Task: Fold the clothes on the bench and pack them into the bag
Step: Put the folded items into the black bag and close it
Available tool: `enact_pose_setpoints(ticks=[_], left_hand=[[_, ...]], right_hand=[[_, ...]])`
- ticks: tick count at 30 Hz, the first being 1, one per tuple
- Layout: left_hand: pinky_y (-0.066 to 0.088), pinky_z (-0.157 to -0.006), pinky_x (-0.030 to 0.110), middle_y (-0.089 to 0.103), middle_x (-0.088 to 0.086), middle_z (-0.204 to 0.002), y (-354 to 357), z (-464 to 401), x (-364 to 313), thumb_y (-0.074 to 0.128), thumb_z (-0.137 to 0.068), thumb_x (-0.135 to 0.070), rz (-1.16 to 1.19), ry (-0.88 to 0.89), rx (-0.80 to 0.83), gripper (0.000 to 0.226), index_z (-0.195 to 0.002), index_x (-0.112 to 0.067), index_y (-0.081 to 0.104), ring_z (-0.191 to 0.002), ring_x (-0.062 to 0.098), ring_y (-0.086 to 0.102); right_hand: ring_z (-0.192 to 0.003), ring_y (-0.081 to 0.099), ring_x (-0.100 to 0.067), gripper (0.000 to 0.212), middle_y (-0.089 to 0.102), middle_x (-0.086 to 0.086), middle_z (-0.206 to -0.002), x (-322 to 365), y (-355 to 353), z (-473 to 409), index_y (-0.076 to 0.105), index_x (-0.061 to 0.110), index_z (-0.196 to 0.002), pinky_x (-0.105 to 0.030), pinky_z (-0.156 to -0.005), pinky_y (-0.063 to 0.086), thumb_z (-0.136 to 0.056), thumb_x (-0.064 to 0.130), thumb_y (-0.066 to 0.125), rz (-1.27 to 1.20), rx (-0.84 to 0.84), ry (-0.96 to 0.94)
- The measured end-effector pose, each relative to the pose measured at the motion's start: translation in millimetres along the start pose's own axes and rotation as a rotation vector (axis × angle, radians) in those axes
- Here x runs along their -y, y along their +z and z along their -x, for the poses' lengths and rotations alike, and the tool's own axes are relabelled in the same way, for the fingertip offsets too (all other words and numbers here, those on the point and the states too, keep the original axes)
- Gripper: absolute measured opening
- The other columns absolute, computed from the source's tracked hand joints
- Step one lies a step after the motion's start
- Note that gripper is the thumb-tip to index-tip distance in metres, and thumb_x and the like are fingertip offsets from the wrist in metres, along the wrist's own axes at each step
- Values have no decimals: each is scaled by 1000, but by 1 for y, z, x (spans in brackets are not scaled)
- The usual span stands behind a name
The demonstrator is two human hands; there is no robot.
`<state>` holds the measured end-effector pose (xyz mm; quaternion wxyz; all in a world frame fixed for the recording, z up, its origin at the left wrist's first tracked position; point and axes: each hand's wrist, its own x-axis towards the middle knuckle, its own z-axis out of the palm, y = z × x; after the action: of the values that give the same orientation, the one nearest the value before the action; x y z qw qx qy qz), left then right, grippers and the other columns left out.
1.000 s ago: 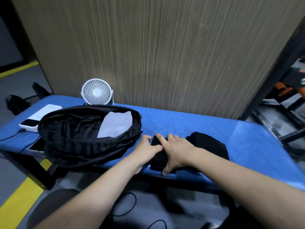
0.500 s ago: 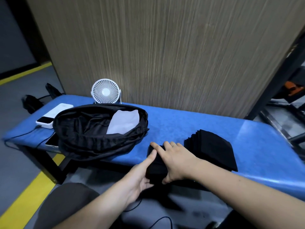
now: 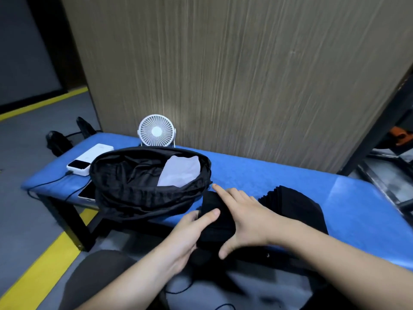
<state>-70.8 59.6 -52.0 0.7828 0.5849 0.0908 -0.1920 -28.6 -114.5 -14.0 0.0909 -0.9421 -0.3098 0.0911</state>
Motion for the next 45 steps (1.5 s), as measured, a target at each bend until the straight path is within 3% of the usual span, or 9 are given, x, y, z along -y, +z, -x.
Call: enact_pose_setpoints(ticks=[6, 10, 15, 19, 29, 33, 35, 39, 45], left_hand=[[53, -95, 38, 73, 11, -113, -34, 27, -51, 67, -90, -29, -81, 196, 8, 36, -121, -10, 65, -108, 25, 69], [59, -78, 28, 75, 10, -109, -61, 31, -97, 64, -92, -29, -134, 245, -80, 32, -115, -8, 69, -100, 20, 71], [56, -90, 35, 76, 7, -105, -106, 19, -149, 63, -93, -35, -113, 222, -208, 30, -108, -10, 72, -98, 19, 72], [51, -101, 42, 76, 4, -105, -143, -12, -157, 64, -89, -47, -160, 137, -288, 40, -112, -15, 71, -103, 21, 71], [59, -85, 43, 77, 11, -92, -186, -82, -130, 66, -84, -51, -301, -64, -365, 47, -106, -10, 73, -87, 30, 74], [46, -103, 45, 61, 12, -132, -195, -93, -121, 57, -64, -79, -724, -162, -480, 91, -128, -16, 63, -122, 33, 55], [35, -111, 43, 46, 15, -146, -196, -97, -117, 49, -76, -75, -903, -162, -518, 91, -141, -11, 51, -136, 34, 39], [38, -110, 42, 52, 14, -141, -206, -99, -118, 51, -68, -79, -888, -134, -508, 94, -135, -13, 58, -132, 32, 43], [32, -111, 43, 53, 18, -139, -204, -97, -114, 24, -92, -74, -1279, -77, -432, 88, -131, -2, 58, -136, 35, 33]], right_hand=[[-119, 59, -7, 71, 55, 5, -134, 20, -24, -28, 43, 45, -135, -23, -99, 48, -74, 52, 80, -948, -220, 71], [-109, 65, -8, 51, 62, 4, -125, 50, -41, -69, 52, 34, -132, -24, -85, 55, -87, 34, 75, -1143, -294, 40], [-104, 69, -20, 38, 67, -5, -116, 82, -62, -139, 56, 31, -128, -36, -87, 58, -92, 25, 67, -1168, -341, 35], [-88, 68, -17, 41, 70, -5, -109, 92, -55, -190, 52, 33, -131, -36, -81, 56, -92, 25, 62, -1118, -257, 92], [-96, 67, -20, 28, 71, -4, -105, 74, -4, -258, 62, 18, -112, -38, -88, 54, -86, 27, 58, -934, -116, 261], [-82, 61, -20, 27, 68, -4, -86, 77, 1, -266, 69, 2, -101, -32, -74, 45, -88, 24, 59, -631, -119, 257], [-92, 63, -26, 32, 71, -11, -94, 81, 5, -267, 70, 0, -98, -33, -75, 42, -93, 28, 55, -389, -109, 233], [-115, 58, -35, 40, 66, -20, -121, 86, 10, -270, 63, 1, -111, -36, -88, 42, -99, 34, 45, -149, -74, 209], [-127, 45, -35, 46, 55, -18, -133, 87, 10, -265, 55, 5, -129, -39, -100, 35, -101, 38, 41, 123, -59, 144]])
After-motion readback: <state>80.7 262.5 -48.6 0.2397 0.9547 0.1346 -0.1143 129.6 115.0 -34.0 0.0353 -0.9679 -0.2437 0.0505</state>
